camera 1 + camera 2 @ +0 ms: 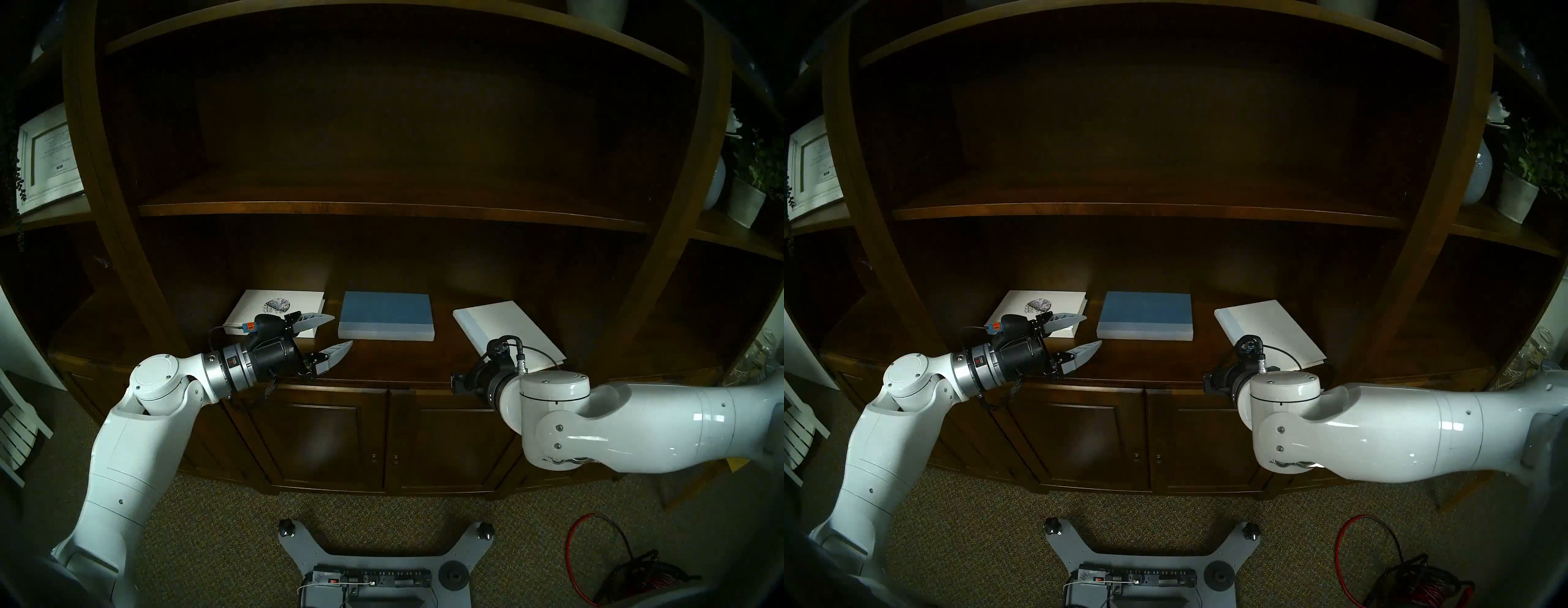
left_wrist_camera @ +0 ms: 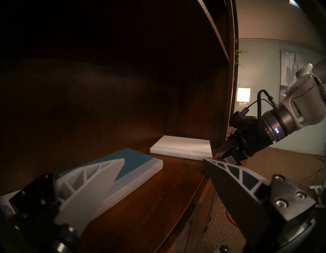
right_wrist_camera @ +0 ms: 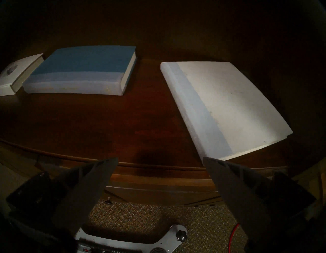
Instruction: Close the books and align them horizontally on the shelf
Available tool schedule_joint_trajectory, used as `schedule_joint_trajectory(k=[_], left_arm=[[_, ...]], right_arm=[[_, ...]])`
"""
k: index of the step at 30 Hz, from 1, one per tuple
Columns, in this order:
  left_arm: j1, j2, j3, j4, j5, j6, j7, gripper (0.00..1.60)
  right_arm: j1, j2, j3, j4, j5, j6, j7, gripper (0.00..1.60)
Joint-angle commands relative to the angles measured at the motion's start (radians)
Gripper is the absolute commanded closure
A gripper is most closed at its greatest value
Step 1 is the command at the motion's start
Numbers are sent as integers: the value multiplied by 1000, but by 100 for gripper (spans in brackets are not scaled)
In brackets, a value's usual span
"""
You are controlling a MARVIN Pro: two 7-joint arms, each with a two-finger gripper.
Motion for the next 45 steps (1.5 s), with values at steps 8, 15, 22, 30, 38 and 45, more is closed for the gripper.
schedule_joint_trajectory(k=[8, 15, 22, 30, 38, 45], left_arm=[[-32, 0, -14, -22, -6, -2, 0, 0], [-32, -2, -15, -22, -4, -1, -1, 0], [-32, -4, -17, -22, -2, 0, -2, 0], [-32, -5, -18, -22, -1, 0, -4, 0], [-32, -7, -20, -22, 1, 1, -5, 0], [-32, -9, -21, -21, 3, 0, -7, 0]], right_arm=[[12, -127, 15, 61, 32, -38, -234, 0], [17, -118, 11, 55, 64, -71, -314, 0], [26, -85, -14, 24, 59, -94, -314, 0], [24, -88, -50, 33, 32, -119, -314, 0], [30, -103, -75, 66, 11, -146, -314, 0], [46, -113, -76, 111, 1, -165, -314, 0]])
